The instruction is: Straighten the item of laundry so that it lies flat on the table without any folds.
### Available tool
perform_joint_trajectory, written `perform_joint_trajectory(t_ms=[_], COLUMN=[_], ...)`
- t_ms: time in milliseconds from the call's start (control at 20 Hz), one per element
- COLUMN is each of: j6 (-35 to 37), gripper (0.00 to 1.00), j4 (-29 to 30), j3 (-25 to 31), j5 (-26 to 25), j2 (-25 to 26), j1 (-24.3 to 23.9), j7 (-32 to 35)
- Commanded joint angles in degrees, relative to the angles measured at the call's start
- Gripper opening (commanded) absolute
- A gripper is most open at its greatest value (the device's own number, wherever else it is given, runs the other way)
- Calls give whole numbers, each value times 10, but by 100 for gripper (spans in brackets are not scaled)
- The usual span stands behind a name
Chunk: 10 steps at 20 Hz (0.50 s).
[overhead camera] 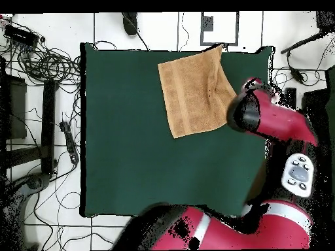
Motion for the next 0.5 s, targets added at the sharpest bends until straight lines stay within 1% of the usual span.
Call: perform_joint_trajectory(t_ms=[50,100,200,250,350,400,450,500], j6=[28,30,37,57,113,149,161,173], gripper=[100,100,100,100,100,100,100,100], j4=[89,99,127,145,197,210,221,218], j3=[129,142,202,242,360,392,424,422], j5=[-38,-39,-40,-31,4,23,26,24], j2=[-45,-49,-61,-66,-72,-71,-69,-71], j1=[-46,-53,-90,-115,-194,-216,-238,-236], j7=[-42,-44,-62,-72,-107,-113,-123,-121])
